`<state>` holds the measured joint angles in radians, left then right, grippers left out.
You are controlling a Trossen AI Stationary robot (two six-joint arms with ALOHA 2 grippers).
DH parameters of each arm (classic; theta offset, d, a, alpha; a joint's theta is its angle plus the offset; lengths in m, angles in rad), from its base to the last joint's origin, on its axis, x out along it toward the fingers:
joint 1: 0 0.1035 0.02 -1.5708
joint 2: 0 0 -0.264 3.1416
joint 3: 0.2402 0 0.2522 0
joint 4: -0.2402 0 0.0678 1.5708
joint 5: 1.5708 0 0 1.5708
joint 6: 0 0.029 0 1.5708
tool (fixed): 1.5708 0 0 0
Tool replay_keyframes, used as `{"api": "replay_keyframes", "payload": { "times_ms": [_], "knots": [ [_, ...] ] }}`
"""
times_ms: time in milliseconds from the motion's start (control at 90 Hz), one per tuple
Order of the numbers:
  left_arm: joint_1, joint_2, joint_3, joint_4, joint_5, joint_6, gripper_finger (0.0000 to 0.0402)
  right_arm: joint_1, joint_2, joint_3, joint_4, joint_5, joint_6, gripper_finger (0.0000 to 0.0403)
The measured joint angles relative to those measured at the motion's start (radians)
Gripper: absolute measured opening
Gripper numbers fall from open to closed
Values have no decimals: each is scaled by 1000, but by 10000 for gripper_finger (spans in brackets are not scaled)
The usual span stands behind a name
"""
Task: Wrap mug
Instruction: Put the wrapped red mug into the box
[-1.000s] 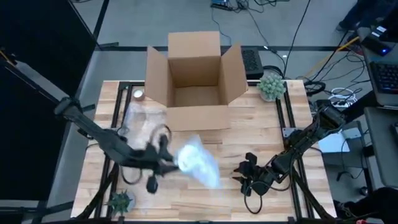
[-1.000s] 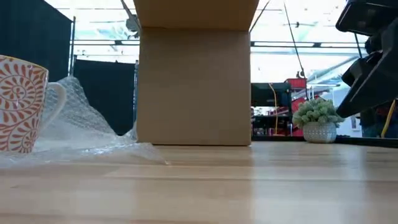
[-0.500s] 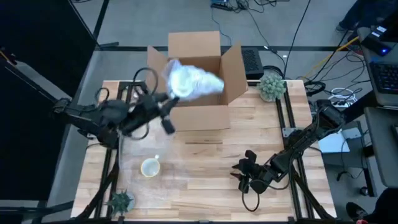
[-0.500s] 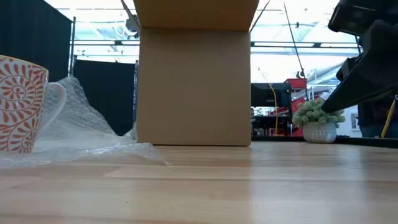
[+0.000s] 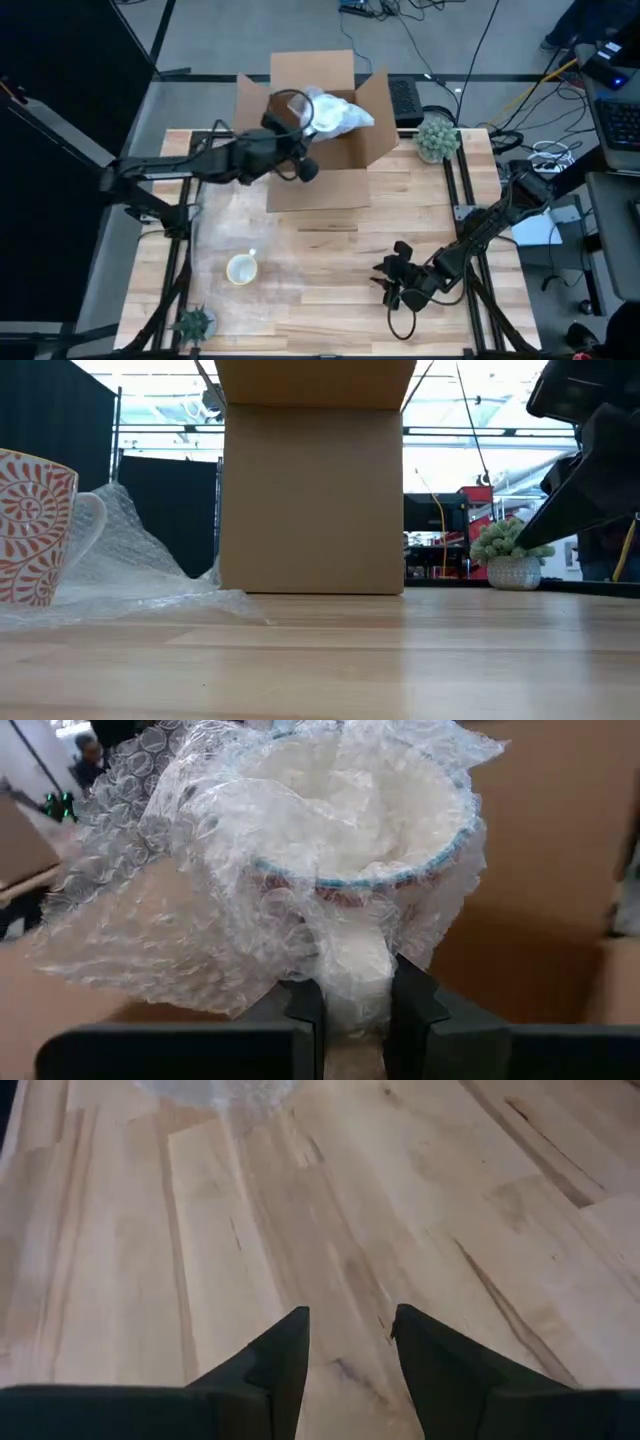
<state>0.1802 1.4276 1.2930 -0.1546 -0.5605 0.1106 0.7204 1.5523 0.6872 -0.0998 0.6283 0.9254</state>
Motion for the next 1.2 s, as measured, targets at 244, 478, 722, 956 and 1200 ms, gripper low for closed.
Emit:
{"api": "replay_keyframes", "payload": {
  "times_ms": [244, 478, 722, 956, 1200],
  "knots": [
    [85, 72, 0, -44, 171, -136, 37, 0, 50, 0, 22, -30, 35, 137],
    [99, 141, 7, -49, 186, -177, 37, 0, 100, 0, 35, -79, 40, 137],
    [116, 140, 5, -57, 198, -221, 37, 0, 102, 0, 75, -84, 18, 137],
    [137, 78, 93, -124, 185, -192, 37, 0, 102, 0, 81, -84, 13, 137],
    [236, 118, 164, -214, 252, -186, 37, 0, 102, 0, 81, -108, 32, 137]
  ]
}}
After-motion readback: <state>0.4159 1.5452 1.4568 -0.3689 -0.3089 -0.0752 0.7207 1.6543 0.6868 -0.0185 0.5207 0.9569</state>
